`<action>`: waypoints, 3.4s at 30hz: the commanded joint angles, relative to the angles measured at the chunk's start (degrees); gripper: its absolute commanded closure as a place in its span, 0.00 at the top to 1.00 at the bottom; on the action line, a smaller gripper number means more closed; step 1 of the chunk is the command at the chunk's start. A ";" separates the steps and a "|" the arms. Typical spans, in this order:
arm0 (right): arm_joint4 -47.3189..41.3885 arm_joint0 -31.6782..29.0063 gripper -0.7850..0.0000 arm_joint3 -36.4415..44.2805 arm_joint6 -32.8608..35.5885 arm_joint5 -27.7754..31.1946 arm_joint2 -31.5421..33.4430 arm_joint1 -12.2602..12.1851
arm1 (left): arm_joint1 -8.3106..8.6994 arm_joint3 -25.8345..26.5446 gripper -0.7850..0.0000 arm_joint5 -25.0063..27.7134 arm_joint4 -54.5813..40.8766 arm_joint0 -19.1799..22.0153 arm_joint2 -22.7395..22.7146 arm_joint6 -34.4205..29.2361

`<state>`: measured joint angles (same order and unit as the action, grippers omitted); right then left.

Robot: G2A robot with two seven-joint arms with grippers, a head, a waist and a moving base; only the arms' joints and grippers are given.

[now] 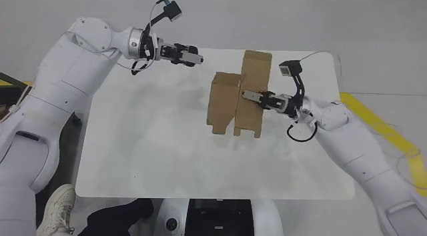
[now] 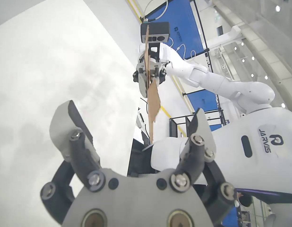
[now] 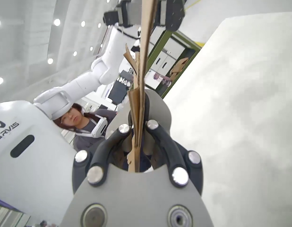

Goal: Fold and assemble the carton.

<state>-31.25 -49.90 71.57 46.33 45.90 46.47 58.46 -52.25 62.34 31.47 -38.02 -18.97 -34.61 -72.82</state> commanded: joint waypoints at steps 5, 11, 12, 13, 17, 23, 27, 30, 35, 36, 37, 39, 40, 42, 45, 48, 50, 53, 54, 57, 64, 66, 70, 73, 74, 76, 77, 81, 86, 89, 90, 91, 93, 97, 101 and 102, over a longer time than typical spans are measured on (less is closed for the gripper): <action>5.71 -3.85 0.00 3.41 -8.67 -3.74 3.00 -0.61 | 1.50 3.45 1.00 0.00 -0.27 -3.81 -2.84 0.01; 5.71 -3.85 0.00 3.41 -8.67 -3.74 3.00 -0.61 | 1.78 4.62 1.00 -0.14 0.62 -4.76 -3.28 -0.13; 5.71 -3.85 0.00 3.41 -8.67 -3.74 3.00 -0.61 | 1.78 4.62 1.00 -0.14 0.62 -4.76 -3.28 -0.13; 5.71 -3.85 0.00 3.41 -8.67 -3.74 3.00 -0.61 | 1.78 4.62 1.00 -0.14 0.62 -4.76 -3.28 -0.13; 5.71 -3.85 0.00 3.41 -8.67 -3.74 3.00 -0.61 | 1.78 4.62 1.00 -0.14 0.62 -4.76 -3.28 -0.13; 5.74 -3.95 0.00 3.56 -8.87 -3.95 3.01 -0.59 | 1.78 4.62 1.00 -0.14 0.62 -4.76 -3.28 -0.13; 5.88 -4.94 0.00 5.58 -13.02 -8.49 2.92 0.01 | 1.78 6.05 1.00 -1.92 1.63 -6.60 -4.04 4.53; 3.32 -5.32 0.00 6.91 -18.57 -14.24 2.84 0.80 | 1.81 6.30 1.00 -3.54 1.61 -8.00 -4.97 7.27; 7.57 -6.75 0.00 9.63 -34.89 -19.92 3.64 1.99 | 1.63 6.17 1.00 -5.87 0.38 -10.38 -6.17 10.67; 9.23 -7.34 0.00 10.98 -37.69 -20.56 3.35 2.26 | 1.55 6.26 1.00 -6.28 0.22 -10.81 -6.31 11.19; 9.88 -7.91 0.00 11.80 -40.05 -21.18 3.29 2.50 | 1.47 6.36 1.00 -6.62 0.23 -11.19 -6.42 11.63; 14.47 -8.82 0.00 13.20 -47.04 -23.84 3.34 2.93 | 1.27 6.43 1.00 -7.36 0.08 -11.87 -6.63 12.57; 14.70 -9.51 0.00 14.15 -49.20 -24.80 3.05 3.23 | 1.15 6.43 1.00 -7.75 -0.19 -12.21 -6.75 13.18; 16.75 -10.36 0.00 15.37 -54.25 -27.56 2.83 3.77 | 0.89 6.34 1.00 -8.41 -0.69 -12.75 -7.07 14.49; 21.03 -11.31 0.00 16.36 -59.98 -31.99 2.33 4.45 | 0.51 6.34 1.00 -8.65 -1.50 -13.48 -7.63 15.87; 24.20 -12.33 0.00 17.60 -64.07 -35.67 1.71 5.14 | 0.17 6.15 1.00 -8.64 -0.18 -13.74 -7.96 17.20; 24.80 -12.92 0.00 18.04 -65.35 -36.61 1.65 5.54 | 0.07 6.14 1.00 -8.76 0.02 -13.77 -7.99 17.37; 24.80 -12.92 0.00 18.04 -65.35 -36.61 1.65 5.54 | 0.07 6.14 1.00 -8.76 0.02 -13.77 -7.99 17.37; 24.80 -12.92 0.00 18.04 -65.35 -36.61 1.65 5.54 | 0.07 6.14 1.00 -8.76 0.02 -13.77 -7.99 17.37; 24.80 -12.92 0.00 18.04 -65.35 -36.61 1.65 5.54 | 0.07 6.14 1.00 -8.76 0.02 -13.77 -7.99 17.37; 24.56 -13.11 0.00 18.08 -65.14 -36.68 1.83 5.57 | 0.05 7.08 1.00 -9.62 0.62 -14.79 -8.33 19.05; 23.51 -13.41 0.00 18.29 -64.74 -36.84 2.56 5.81 | 0.01 7.77 1.00 -10.79 0.67 -15.53 -8.73 19.46; 21.30 -13.35 0.00 18.40 -64.09 -36.61 2.93 6.64 | -0.40 7.65 1.00 -11.57 1.39 -16.49 -9.15 21.39; 20.58 -13.19 0.00 18.25 -63.82 -36.09 2.46 7.40 | -1.07 7.44 1.00 -11.73 2.29 -16.65 -8.73 22.65; 20.41 -13.14 0.00 18.12 -63.91 -35.96 2.33 7.65 | -1.34 7.49 1.00 -11.77 2.27 -16.65 -8.53 22.73; 19.85 -13.15 0.00 17.96 -64.28 -35.55 1.98 8.20 | -1.87 7.41 1.00 -11.83 2.17 -16.52 -8.19 22.76; 19.59 -13.14 0.00 17.82 -64.38 -35.39 1.78 8.48 | -2.14 7.38 1.00 -11.83 2.29 -16.41 -8.03 22.92; 17.43 -13.07 0.00 17.12 -64.95 -35.02 1.37 9.59 | -3.17 6.94 1.00 -10.91 2.09 -16.59 -7.83 25.16; 17.76 -13.21 0.00 16.36 -67.08 -35.01 1.19 10.76 | -4.07 6.07 1.00 -10.16 1.18 -16.88 -8.27 25.61; 18.57 -13.27 0.00 15.90 -67.29 -35.24 1.22 11.31 | -4.37 5.77 1.00 -9.77 0.88 -16.95 -8.95 25.06; 19.01 -13.29 0.00 15.75 -67.51 -35.39 1.25 11.48 | -4.44 5.80 1.00 -9.65 0.75 -17.03 -9.24 24.86; 19.49 -13.31 0.00 15.63 -67.78 -35.59 1.27 11.66 | -4.49 5.88 1.00 -9.50 0.50 -17.15 -9.57 24.58; 20.27 -13.39 0.00 15.46 -68.29 -35.93 1.28 12.02 | -4.52 5.92 1.00 -9.33 0.23 -17.40 -10.33 24.06; 21.27 -13.48 0.00 15.05 -68.33 -36.23 1.51 12.67 | -4.50 6.52 1.00 -9.21 -0.61 -18.05 -12.01 22.95; 22.38 -13.65 0.00 14.76 -67.67 -36.38 1.86 13.20 | -4.47 7.52 1.00 -9.52 -0.72 -18.71 -13.52 22.34; 22.64 -13.71 0.00 14.69 -67.42 -36.36 1.95 13.33 | -4.52 7.66 1.00 -9.69 -0.57 -18.82 -13.69 22.23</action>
<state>-8.78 -63.56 86.31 -21.28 9.51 48.36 71.70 -56.73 69.89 21.95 -38.73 -37.70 -48.17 -50.53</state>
